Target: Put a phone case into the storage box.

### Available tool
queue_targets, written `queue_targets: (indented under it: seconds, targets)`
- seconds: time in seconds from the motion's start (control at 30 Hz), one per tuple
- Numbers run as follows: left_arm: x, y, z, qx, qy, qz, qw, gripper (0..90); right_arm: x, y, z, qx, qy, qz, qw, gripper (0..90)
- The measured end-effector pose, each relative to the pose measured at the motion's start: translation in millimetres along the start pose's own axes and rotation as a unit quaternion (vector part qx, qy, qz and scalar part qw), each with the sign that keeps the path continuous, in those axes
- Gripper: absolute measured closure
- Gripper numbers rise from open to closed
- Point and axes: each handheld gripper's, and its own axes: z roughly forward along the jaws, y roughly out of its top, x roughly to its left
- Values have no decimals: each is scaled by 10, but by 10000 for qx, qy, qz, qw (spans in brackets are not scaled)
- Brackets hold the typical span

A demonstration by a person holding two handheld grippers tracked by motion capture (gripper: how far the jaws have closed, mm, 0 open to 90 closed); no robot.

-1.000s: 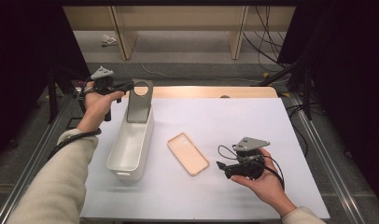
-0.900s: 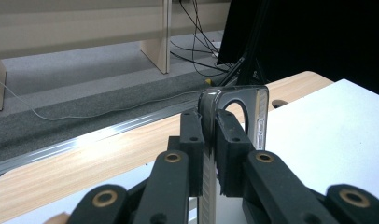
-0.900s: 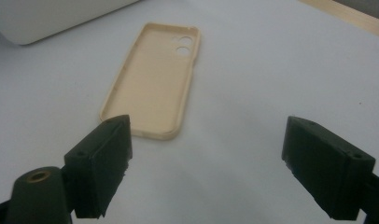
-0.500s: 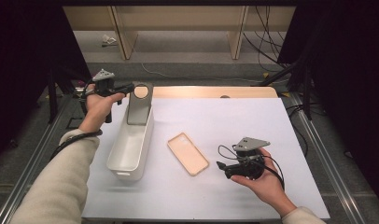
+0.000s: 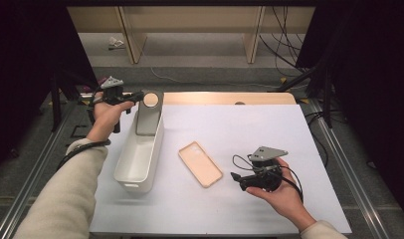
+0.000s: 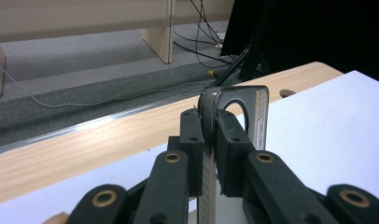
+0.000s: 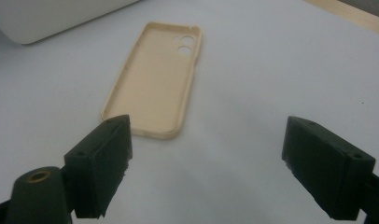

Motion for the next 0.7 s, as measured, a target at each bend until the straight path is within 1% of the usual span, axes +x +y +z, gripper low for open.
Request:
queue_targets:
  seconds: [0.33,0.5,0.63,0.7]
  targets:
    - [32,-41,11,43,45,-84,9999,819,2,-1,4,19,30,23,10000,170]
    - [37,-45,16,68,62,-58,9999,817,-1,-4,6,37,58,28,10000,170]
    - [52,-58,22,129,131,-76,9998,810,0,-3,7,36,62,32,10000,170]
    - [60,-65,28,174,168,-45,9997,807,1,-3,7,38,62,31,10000,170]
